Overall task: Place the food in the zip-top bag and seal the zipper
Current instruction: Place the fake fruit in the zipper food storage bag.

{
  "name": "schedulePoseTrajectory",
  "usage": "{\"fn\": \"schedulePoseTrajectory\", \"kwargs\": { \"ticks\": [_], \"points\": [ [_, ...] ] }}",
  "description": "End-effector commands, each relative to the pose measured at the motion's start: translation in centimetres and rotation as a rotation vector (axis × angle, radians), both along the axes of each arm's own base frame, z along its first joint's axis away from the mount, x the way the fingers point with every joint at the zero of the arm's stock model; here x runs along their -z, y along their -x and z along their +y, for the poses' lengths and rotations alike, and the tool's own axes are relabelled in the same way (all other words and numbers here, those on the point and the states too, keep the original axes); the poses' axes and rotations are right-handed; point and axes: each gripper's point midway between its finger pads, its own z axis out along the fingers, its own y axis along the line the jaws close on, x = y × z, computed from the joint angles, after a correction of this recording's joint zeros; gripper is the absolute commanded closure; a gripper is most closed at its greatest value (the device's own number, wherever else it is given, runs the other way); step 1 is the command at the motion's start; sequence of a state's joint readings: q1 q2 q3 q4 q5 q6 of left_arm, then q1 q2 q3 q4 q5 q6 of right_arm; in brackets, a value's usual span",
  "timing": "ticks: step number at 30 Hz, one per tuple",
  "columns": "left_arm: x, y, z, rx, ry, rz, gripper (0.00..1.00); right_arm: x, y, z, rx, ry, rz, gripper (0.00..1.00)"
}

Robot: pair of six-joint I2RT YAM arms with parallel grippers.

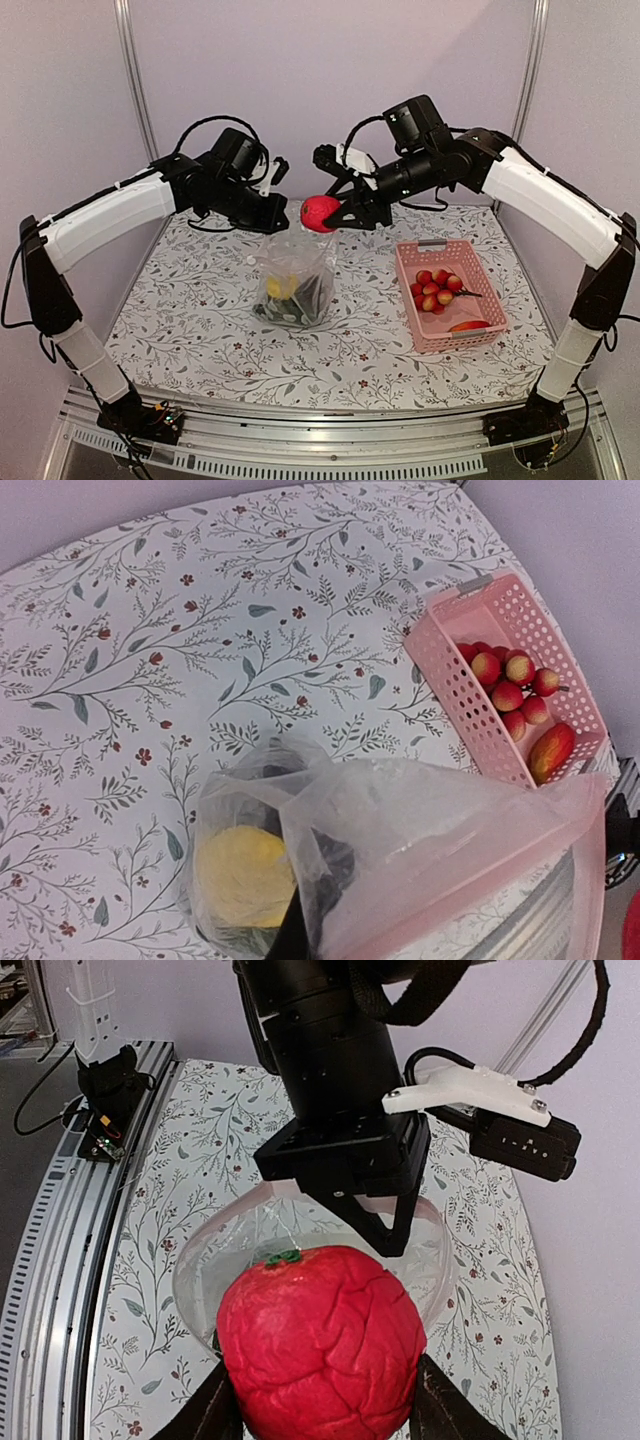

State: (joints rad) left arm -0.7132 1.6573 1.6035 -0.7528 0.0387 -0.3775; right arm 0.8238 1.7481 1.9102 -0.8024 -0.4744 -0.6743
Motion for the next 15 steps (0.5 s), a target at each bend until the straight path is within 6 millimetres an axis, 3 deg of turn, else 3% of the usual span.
{"fn": "schedulePoseTrajectory", "kwargs": {
  "ticks": [1,5,9,15],
  "points": [
    [-1.7,0.2,0.4,-0.012,0.042,-0.024,1.00,-0.1,-1.1,2.0,0.021,-0.054,0.024,0.50],
    [-2.1,0.4,0.4,-0.010,0.055,-0.032,1.00,1.6,-1.6,2.6,0.041,-0.022,0.035,0.44],
    [-2.2,0.4,0.5,-0.012,0.054,-0.039,1.00,2.3,-1.8,2.8,0.058,-0.006,0.037,0.31],
    [-2.2,0.3,0.5,-0.011,0.053,-0.048,1.00,0.4,-0.7,2.6,0.043,-0.042,0.033,0.22]
  ]
}}
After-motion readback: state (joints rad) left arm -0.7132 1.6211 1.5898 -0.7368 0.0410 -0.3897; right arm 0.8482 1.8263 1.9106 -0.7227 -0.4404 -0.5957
